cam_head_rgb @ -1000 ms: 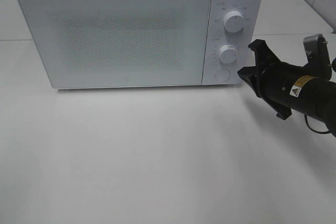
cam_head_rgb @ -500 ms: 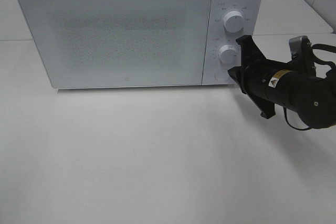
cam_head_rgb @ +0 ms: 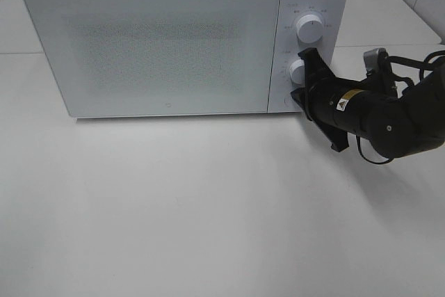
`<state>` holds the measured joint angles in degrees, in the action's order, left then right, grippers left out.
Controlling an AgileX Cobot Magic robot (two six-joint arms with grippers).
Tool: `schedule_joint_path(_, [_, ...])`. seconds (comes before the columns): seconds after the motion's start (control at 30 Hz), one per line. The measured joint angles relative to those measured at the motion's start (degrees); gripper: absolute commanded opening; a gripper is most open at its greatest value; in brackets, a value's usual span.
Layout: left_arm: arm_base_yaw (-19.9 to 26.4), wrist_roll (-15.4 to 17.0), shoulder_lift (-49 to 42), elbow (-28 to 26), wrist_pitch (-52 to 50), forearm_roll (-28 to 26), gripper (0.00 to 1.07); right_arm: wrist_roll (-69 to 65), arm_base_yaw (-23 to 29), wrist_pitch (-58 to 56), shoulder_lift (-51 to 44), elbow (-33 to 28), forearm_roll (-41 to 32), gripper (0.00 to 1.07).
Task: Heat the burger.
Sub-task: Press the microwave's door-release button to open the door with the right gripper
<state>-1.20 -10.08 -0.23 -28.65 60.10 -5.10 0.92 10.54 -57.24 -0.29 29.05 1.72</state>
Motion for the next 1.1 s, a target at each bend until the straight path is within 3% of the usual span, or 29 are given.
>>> schedule_joint_path(1.1, [0.0, 0.0, 0.0, 0.0, 0.0, 0.0, 0.0, 0.0, 0.0, 0.0, 0.0, 0.0, 0.0, 0.62])
